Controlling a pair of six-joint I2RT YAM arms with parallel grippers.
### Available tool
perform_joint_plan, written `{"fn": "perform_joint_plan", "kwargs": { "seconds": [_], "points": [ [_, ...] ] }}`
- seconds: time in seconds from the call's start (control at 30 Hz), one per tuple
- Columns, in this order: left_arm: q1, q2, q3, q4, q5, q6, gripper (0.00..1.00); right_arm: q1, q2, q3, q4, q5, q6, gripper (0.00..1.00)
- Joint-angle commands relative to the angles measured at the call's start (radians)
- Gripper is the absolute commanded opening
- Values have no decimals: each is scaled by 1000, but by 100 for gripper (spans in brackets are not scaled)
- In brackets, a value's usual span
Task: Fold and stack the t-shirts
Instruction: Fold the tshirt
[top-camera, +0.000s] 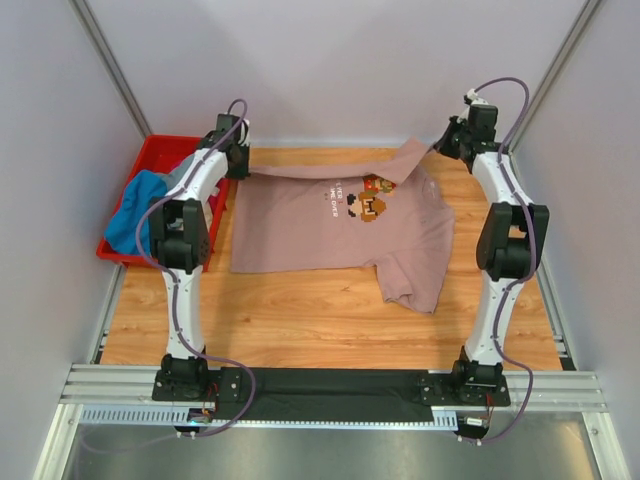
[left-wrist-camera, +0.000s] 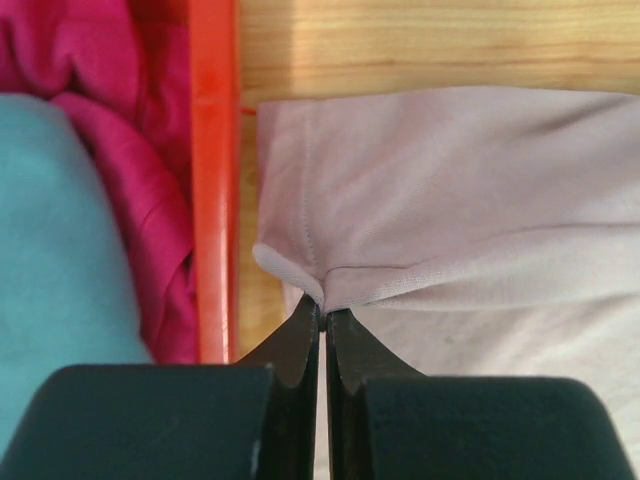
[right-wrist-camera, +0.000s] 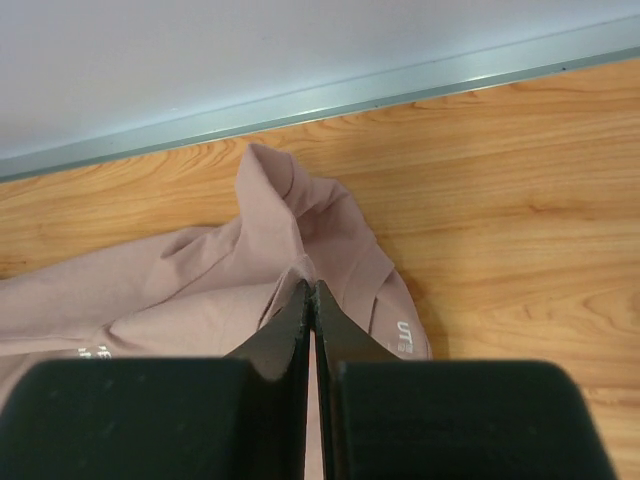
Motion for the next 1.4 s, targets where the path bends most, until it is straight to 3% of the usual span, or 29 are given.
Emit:
{"fn": "perform_joint_plan", "kwargs": {
  "seconds": [0.0,0.63,0.9,1.0,1.03,1.07,1.1,1.23,1.37],
  "points": [
    [0,-55,-27,-51,-63,39,0,-16,-92,-49,-13,1,-31,0],
    [-76,-30,-134,-83,-165,55,1,-45,-183,-338,5,-42,-32,0],
    [-85,5,-108,-142,-358,38,2,-56,-194,-373,5,-56,-31,0],
    [-86,10,-105,-148,-366,38,7,-59,-194,-382,-1,-56,-31,0],
    [-89,8,-110,-149,-364,38,21,-59,-192,-385,-7,-57,-37,0],
    [-91,7,-111,-157,-360,33,27,-59,-194,-396,-21,-60,-37,1],
    [-96,-4,-116,-159,-354,27,30,-59,-198,-404,-27,-62,-31,2],
    [-105,-55,-133,-174,-315,-14,44,-59,-220,-405,-90,-73,8,29],
    [-125,-115,-87,-206,-294,-103,48,-63,-260,-384,-231,15,72,40]
  ]
}}
